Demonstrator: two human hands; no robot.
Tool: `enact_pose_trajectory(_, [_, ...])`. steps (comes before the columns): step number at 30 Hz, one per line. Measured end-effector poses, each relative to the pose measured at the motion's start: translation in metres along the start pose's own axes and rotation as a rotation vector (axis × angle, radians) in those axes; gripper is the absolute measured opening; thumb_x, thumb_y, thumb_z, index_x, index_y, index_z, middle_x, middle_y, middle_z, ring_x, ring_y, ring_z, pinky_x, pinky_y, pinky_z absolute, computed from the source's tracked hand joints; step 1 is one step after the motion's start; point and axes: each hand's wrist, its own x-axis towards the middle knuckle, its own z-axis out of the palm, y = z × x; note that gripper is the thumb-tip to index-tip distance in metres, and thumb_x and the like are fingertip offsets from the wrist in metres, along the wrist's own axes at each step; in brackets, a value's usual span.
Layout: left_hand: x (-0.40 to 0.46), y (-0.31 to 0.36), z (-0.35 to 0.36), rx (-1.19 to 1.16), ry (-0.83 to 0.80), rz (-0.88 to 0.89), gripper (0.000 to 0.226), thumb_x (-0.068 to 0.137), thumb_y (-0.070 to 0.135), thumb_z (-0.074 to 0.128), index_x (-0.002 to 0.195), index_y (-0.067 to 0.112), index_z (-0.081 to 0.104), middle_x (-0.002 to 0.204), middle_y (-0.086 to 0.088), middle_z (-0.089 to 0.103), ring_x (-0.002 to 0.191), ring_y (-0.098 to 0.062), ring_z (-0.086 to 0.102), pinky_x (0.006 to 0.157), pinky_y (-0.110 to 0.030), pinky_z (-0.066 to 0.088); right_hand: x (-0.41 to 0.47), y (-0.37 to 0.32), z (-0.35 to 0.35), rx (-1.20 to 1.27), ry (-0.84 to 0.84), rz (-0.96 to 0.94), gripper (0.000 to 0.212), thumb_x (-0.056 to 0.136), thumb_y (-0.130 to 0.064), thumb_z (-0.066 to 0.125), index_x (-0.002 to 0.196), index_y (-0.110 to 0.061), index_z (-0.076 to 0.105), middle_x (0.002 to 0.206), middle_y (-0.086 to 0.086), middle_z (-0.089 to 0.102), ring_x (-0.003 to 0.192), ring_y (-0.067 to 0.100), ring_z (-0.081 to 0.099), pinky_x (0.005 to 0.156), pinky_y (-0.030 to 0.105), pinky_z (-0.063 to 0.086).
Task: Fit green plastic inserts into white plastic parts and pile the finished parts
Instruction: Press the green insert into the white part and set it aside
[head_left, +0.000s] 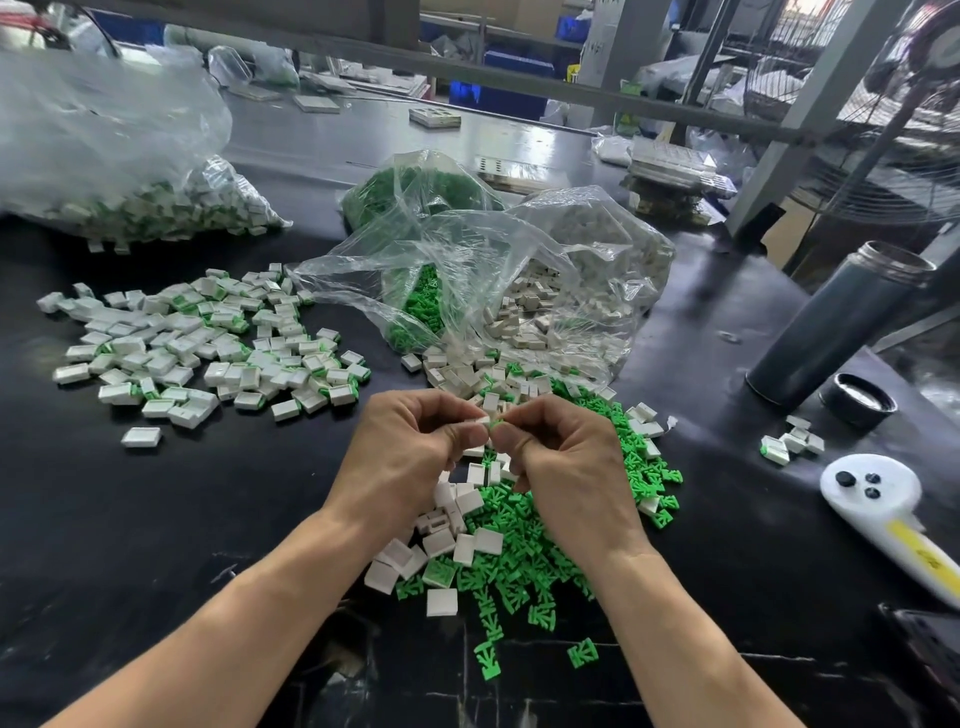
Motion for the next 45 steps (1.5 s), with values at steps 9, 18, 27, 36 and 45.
enact_pose_trajectory(9, [0.002, -0.003, -0.004, -0.006, -0.011, 0.013, 0.018, 0.085, 0.002, 0.079, 0.079, 0.019, 0.081, 0.069, -0.008, 0.073, 0.057, -0.01, 0.057, 0.057, -0.019, 0.051, -0.002, -0.001, -0.001, 0.079, -0.013, 0.01, 0.018, 0.089, -0.005, 0.077, 0.08, -0.02, 0.079, 0.069, 0.01, 0.07, 0.057, 0.015, 0.058, 0.052, 0.029, 0.052])
enact_pose_trajectory(18, [0.001, 0.0, -0.004, 0.005, -0.051, 0.063, 0.011, 0.089, 0.005, 0.076, 0.092, 0.015, 0.078, 0.081, 0.0, 0.077, 0.072, -0.008, 0.069, 0.067, -0.02, 0.057, -0.001, 0.005, 0.003, 0.011, 0.049, 0.004, 0.016, 0.099, -0.022, 0.069, 0.09, -0.031, 0.079, 0.078, 0.001, 0.075, 0.061, 0.013, 0.059, 0.055, 0.032, 0.05])
enact_pose_trajectory(27, [-0.003, -0.001, 0.003, -0.027, -0.102, 0.147, 0.013, 0.092, 0.006, 0.072, 0.1, 0.016, 0.075, 0.078, 0.004, 0.075, 0.067, -0.006, 0.067, 0.064, -0.02, 0.053, 0.001, 0.0, 0.008, -0.014, -0.063, 0.061, 0.064, 0.104, -0.064, 0.036, 0.073, -0.021, 0.071, 0.066, 0.002, 0.071, 0.053, 0.006, 0.056, 0.057, 0.027, 0.04])
enact_pose_trajectory(36, [-0.006, 0.0, 0.009, 0.073, -0.061, 0.235, 0.017, 0.086, -0.001, 0.077, 0.089, 0.015, 0.075, 0.078, -0.001, 0.07, 0.061, -0.011, 0.063, 0.062, -0.023, 0.054, -0.001, -0.005, 0.01, 0.106, -0.113, 0.006, 0.05, 0.102, -0.06, 0.041, 0.077, -0.03, 0.073, 0.065, -0.003, 0.07, 0.053, 0.004, 0.057, 0.049, 0.019, 0.04])
enact_pose_trajectory(45, [-0.004, 0.003, 0.009, -0.056, -0.047, 0.211, 0.018, 0.083, 0.003, 0.079, 0.083, 0.02, 0.076, 0.105, 0.004, 0.068, 0.074, -0.033, 0.065, 0.069, -0.048, 0.06, -0.002, -0.003, 0.012, 0.182, -0.145, 0.098, 0.071, 0.098, -0.075, 0.03, 0.064, -0.03, 0.073, 0.061, 0.0, 0.068, 0.051, 0.008, 0.054, 0.047, 0.02, 0.043])
